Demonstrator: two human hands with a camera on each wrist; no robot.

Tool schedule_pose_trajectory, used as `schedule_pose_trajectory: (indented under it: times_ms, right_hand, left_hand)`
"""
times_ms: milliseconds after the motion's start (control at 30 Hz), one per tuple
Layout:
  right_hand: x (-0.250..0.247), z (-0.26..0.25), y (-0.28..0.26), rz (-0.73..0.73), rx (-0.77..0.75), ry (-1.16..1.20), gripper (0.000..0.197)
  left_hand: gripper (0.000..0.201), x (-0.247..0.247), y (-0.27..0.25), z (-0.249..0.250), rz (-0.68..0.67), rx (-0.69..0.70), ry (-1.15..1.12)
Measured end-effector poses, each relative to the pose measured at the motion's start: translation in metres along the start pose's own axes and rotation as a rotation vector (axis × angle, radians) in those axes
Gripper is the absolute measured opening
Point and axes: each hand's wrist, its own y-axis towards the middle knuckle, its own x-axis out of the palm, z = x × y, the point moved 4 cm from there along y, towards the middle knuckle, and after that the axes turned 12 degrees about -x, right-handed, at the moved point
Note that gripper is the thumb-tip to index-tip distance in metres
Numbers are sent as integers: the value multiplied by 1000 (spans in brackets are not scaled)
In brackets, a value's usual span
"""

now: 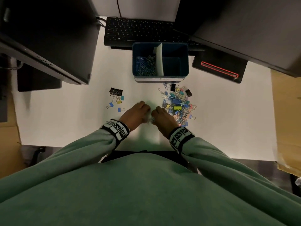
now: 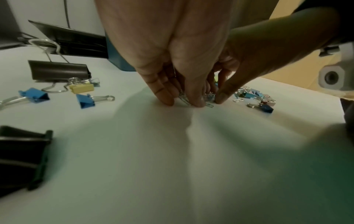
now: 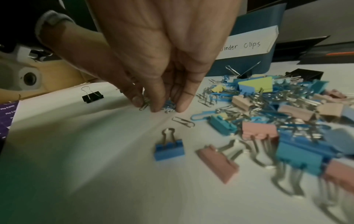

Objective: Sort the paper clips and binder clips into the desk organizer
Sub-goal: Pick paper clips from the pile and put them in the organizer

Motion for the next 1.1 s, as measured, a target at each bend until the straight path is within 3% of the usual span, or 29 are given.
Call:
schedule_pose_trajectory:
  times_ms: [133, 300, 400, 500, 633, 733, 833, 933, 1000, 1100]
  right_hand:
    - [-2, -4, 8, -30, -31, -24, 23]
    - [-12, 8, 10, -68, 17, 145, 11]
    - [-31, 21, -1, 12, 68, 355, 6]
    - [-72, 22, -9, 148, 77, 462, 8]
    - [-153, 12, 10, 489, 65, 657, 9]
    - [-186, 9, 44, 634, 65, 589, 7]
    - [-181, 8, 75, 540, 83, 424, 13]
    - [-160, 10, 65, 524, 32, 228, 32]
    - [-135, 11, 40, 488, -19, 178, 32]
    - [-73, 14, 2, 140, -47, 121, 37]
  left_hand:
    - [13, 8, 2, 0, -44, 26, 96]
    - [11, 7, -1, 0, -46, 14, 72]
    - [7, -7, -6, 1, -116, -19, 3]
    - [8, -42, -14, 2, -162, -77, -222]
    - [9, -121, -12, 13, 63, -170, -521]
    - [13, -172, 15, 23, 277, -175, -550]
    - [15, -181, 37, 24, 315, -180, -441]
    - [12, -160, 26, 17, 336, -132, -349]
    - [9, -130, 5, 6, 246, -102, -301]
    - [29, -68, -21, -21, 14, -59, -155]
